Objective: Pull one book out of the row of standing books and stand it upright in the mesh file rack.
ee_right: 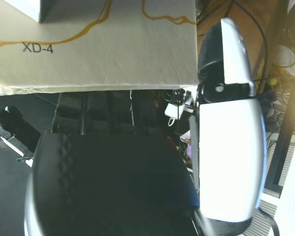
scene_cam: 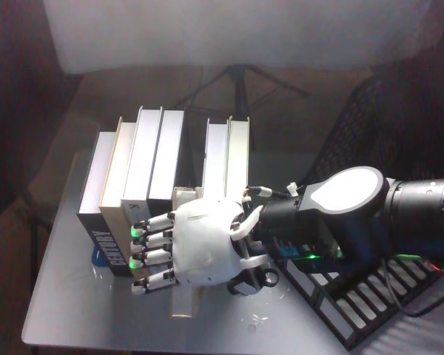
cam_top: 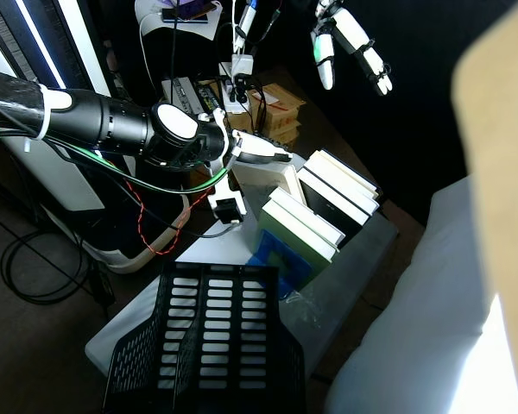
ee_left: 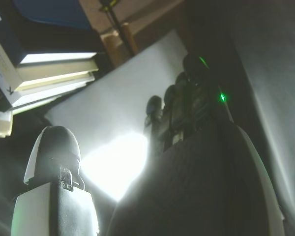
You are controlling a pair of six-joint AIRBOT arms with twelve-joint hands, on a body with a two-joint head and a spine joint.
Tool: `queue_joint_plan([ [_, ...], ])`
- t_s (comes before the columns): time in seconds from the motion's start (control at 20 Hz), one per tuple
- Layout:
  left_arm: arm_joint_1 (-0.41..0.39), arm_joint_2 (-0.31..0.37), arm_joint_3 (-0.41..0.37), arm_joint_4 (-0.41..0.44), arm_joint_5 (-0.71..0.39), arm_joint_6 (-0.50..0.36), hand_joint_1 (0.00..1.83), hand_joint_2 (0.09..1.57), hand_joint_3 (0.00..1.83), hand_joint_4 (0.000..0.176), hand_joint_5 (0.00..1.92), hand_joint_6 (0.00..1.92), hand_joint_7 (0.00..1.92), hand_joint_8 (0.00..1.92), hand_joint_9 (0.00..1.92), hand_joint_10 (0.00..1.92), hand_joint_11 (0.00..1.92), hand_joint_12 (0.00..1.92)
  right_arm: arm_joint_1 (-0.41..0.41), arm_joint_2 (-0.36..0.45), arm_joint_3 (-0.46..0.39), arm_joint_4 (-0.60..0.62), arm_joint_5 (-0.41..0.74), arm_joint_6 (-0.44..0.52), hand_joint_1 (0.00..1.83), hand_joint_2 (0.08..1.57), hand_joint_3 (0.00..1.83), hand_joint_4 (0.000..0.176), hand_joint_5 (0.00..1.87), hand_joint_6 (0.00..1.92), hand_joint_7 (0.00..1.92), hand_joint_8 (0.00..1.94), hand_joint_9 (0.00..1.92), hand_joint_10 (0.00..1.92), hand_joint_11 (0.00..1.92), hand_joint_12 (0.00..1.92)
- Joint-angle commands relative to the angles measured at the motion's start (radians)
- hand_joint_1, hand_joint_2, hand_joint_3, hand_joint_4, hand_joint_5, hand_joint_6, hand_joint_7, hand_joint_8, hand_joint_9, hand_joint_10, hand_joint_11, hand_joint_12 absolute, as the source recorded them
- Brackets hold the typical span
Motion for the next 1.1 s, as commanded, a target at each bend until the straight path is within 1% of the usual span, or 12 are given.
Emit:
queue_joint_plan([
  [0.0, 0.002, 0.008, 0.008, -0.023, -0.124, -0.006, 0.55, 1.24, 0.01, 0.015, 0.1, 0.0, 0.0, 0.0, 0.0, 0.0, 0.0, 0.45, -0.008, 0.004, 0.005, 0.009, -0.005, -0.001, 1.04, 1.02, 0.01, 0.084, 0.03, 0.01, 0.03, 0.01, 0.0, 0.0, 0.0, 0.0],
  [0.05, 0.002, 0.007, 0.008, -0.023, -0.125, -0.006, 0.54, 1.27, 0.01, 0.017, 0.1, 0.0, 0.0, 0.0, 0.0, 0.0, 0.0, 0.5, -0.01, 0.002, 0.009, 0.009, -0.009, 0.002, 1.04, 1.03, 0.01, 0.081, 0.07, 0.02, 0.07, 0.03, 0.03, 0.01, 0.0, 0.0],
  [0.15, 0.002, 0.007, 0.008, -0.024, -0.126, -0.006, 0.55, 1.3, 0.02, 0.014, 0.1, 0.0, 0.0, 0.0, 0.0, 0.0, 0.0, 0.51, -0.022, -0.004, 0.018, 0.009, -0.02, 0.005, 1.06, 1.09, 0.03, 0.036, 0.08, 0.02, 0.06, 0.02, 0.02, 0.01, 0.0, 0.0],
  [0.2, 0.002, 0.007, 0.008, -0.024, -0.126, -0.006, 0.52, 1.32, 0.02, 0.022, 0.09, 0.0, 0.0, 0.0, 0.0, 0.0, 0.0, 0.5, -0.024, -0.007, 0.022, 0.009, -0.021, 0.007, 1.11, 1.04, 0.01, 0.01, 0.2, 0.01, 0.18, 0.03, 0.13, 0.05, 0.0, 0.34],
  [0.25, 0.002, 0.007, 0.008, -0.025, -0.127, -0.006, 0.58, 1.31, 0.01, 0.026, 0.09, 0.0, 0.0, 0.0, 0.0, 0.0, 0.0, 0.41, -0.035, -0.019, 0.031, 0.009, -0.024, 0.014, 1.07, 1.11, 0.03, 0.0, 0.16, 0.0, 0.18, 0.02, 0.13, 0.05, 0.0, 0.42],
  [0.35, 0.002, 0.008, 0.01, -0.024, -0.129, -0.008, 0.57, 1.31, 0.0, 0.048, 0.07, 0.0, 0.0, 0.0, 0.0, 0.0, 0.0, 0.29, -0.045, -0.031, 0.045, 0.002, -0.03, 0.022, 1.18, 1.12, 0.02, 0.0, 0.32, 0.06, 0.34, 0.05, 0.29, 0.11, 0.0, 0.79],
  [0.4, 0.002, 0.008, 0.01, -0.023, -0.129, -0.009, 0.59, 1.31, 0.0, 0.034, 0.08, 0.0, 0.0, 0.0, 0.0, 0.0, 0.0, 0.28, -0.046, -0.031, 0.046, -0.005, -0.03, 0.027, 1.23, 1.1, 0.01, 0.0, 0.53, 0.1, 0.61, 0.07, 0.53, 0.2, 0.0, 1.24],
  [0.45, 0.002, 0.008, 0.011, -0.022, -0.13, -0.009, 0.6, 1.31, 0.0, 0.027, 0.08, 0.01, 0.0, 0.0, 0.0, 0.0, 0.0, 0.28, -0.047, -0.033, 0.046, -0.02, -0.036, 0.028, 1.23, 1.16, 0.0, 0.0, 0.71, 0.91, 0.9, 0.97, 0.75, 0.9, 0.29, 1.66],
  [0.6, 0.002, 0.009, 0.013, -0.021, -0.132, -0.013, 0.58, 1.3, 0.0, 0.022, 0.11, 0.0, 0.03, 0.0, 0.05, 0.01, 0.0, 0.75, -0.049, -0.038, 0.06, -0.05, -0.044, 0.057, 1.07, 1.18, 0.0, 0.0, 0.88, 1.21, 1.26, 1.67, 1.16, 1.87, 1.0, 1.92],
  [0.75, 0.002, 0.009, 0.013, -0.021, -0.134, -0.013, 0.56, 1.31, 0.0, 0.018, 0.1, 0.0, 0.02, 0.0, 0.03, 0.01, 0.0, 0.65, -0.051, -0.041, 0.068, -0.064, -0.049, 0.071, 1.0, 1.21, 0.02, 0.0, 0.8, 1.33, 1.14, 1.43, 1.03, 1.62, 0.81, 1.92],
  [0.85, 0.002, 0.008, 0.014, -0.021, -0.134, -0.013, 0.54, 1.31, 0.0, 0.026, 0.1, 0.0, 0.03, 0.0, 0.02, 0.0, 0.0, 0.72, -0.051, -0.041, 0.073, -0.064, -0.05, 0.072, 1.1, 1.16, 0.0, 0.0, 0.91, 1.16, 1.16, 1.52, 1.05, 1.71, 0.87, 1.92],
  [1.05, 0.002, 0.007, 0.013, -0.021, -0.136, -0.014, 0.53, 1.32, 0.0, 0.029, 0.08, 0.0, 0.02, 0.0, 0.02, 0.0, 0.0, 0.59, -0.051, -0.041, 0.077, -0.064, -0.049, 0.076, 1.23, 1.12, 0.0, 0.0, 0.93, 0.99, 1.08, 1.01, 0.92, 1.29, 0.55, 1.83],
])
